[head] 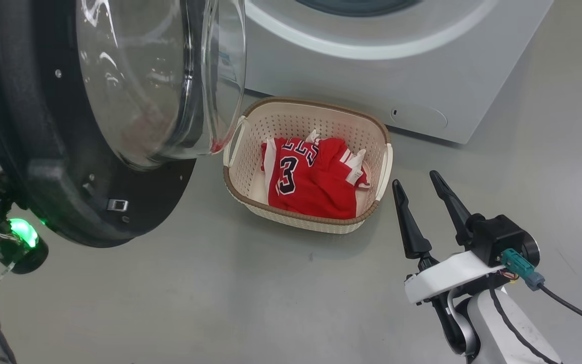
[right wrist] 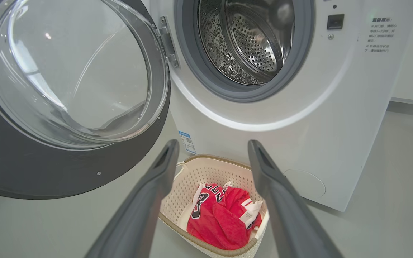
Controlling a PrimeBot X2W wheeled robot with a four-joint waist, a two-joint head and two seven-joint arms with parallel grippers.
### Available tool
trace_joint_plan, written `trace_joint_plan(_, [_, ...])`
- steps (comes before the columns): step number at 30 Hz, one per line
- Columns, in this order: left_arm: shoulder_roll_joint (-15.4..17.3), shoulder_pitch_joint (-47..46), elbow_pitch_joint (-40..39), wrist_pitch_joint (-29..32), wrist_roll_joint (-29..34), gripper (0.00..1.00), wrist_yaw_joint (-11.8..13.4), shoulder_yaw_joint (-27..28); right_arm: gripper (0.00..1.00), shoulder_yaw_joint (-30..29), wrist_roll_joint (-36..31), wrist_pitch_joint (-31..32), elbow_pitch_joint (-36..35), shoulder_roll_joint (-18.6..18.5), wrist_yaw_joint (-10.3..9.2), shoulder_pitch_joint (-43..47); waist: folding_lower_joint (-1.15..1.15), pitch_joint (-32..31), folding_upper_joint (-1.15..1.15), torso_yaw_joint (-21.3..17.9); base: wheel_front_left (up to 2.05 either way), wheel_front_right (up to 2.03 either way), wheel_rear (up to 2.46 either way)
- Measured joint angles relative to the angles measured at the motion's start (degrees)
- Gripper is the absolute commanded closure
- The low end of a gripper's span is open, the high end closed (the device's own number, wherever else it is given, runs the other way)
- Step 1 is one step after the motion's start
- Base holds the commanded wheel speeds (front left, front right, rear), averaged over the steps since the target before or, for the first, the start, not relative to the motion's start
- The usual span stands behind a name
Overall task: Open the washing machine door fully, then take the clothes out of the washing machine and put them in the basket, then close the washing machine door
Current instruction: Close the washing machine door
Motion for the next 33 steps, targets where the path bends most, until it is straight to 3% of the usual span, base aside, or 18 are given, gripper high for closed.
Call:
trace_joint_plan(19, [-7.93, 5.17, -9.32, 4.76, -1.87, 1.00, -0.03, -1.36, 0.00, 0.82, 0.94, -0.07, 0.48, 0.45, 0.02, 0.46, 0.00, -2.11, 0.00, -0.19, 0.00, 0.00, 0.00])
trace_joint_plan(33, [-8.98, 9.66, -16.18, 5.31, -3.72, 1.00, 2.05, -1.55, 0.00, 1.62, 1.69, -0.08, 0.51, 0.80, 0.02, 0.46, 0.00, -2.34, 0.00, -4.87, 0.00, 0.00, 0.00])
